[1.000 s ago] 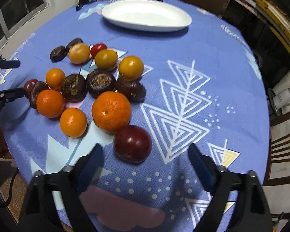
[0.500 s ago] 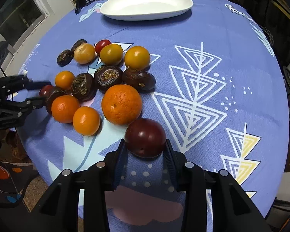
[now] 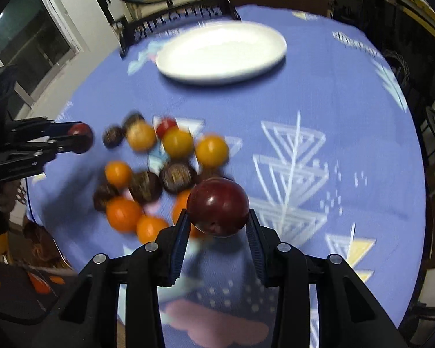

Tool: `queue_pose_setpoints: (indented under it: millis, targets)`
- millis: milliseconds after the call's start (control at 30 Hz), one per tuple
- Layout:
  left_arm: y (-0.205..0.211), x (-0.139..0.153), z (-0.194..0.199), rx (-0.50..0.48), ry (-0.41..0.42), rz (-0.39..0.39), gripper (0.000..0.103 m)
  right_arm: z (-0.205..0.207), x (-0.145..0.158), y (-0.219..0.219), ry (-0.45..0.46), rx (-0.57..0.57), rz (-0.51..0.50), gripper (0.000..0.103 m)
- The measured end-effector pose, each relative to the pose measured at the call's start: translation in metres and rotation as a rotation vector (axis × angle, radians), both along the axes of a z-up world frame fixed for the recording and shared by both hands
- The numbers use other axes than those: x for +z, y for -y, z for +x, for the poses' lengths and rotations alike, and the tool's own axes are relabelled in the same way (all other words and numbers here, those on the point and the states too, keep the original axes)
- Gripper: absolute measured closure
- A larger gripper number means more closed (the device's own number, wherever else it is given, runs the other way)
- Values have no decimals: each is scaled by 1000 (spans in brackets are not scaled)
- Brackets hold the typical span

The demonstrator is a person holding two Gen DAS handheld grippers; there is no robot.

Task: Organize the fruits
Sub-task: 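Carry both red plums onto the white plate and open both grippers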

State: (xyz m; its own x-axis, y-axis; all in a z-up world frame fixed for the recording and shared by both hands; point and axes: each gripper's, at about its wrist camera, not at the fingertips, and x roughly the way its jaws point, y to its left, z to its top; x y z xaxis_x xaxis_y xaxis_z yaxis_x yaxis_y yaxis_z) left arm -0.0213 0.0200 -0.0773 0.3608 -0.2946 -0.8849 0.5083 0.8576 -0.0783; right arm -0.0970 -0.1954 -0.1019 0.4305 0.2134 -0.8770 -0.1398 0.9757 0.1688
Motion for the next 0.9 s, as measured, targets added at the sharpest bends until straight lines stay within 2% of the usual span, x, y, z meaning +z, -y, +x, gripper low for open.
queue_pose_setpoints:
  millis: [233, 333, 433, 667, 900]
  targets:
    - [16, 27, 55, 101, 50, 6, 65, 57, 42, -3, 98, -1, 57, 64]
    - [26, 34, 75, 132, 88, 38, 65, 78, 55, -1, 133, -8, 73, 64]
    - [32, 37, 95, 153, 85, 41, 65, 99, 63, 1, 162, -10, 73, 64]
    - [47, 23, 131, 169, 63, 78, 65, 137, 56, 6, 157, -23, 92, 64]
    - [60, -13, 172, 179, 2, 164, 65, 190, 20, 6, 84, -58, 107, 63]
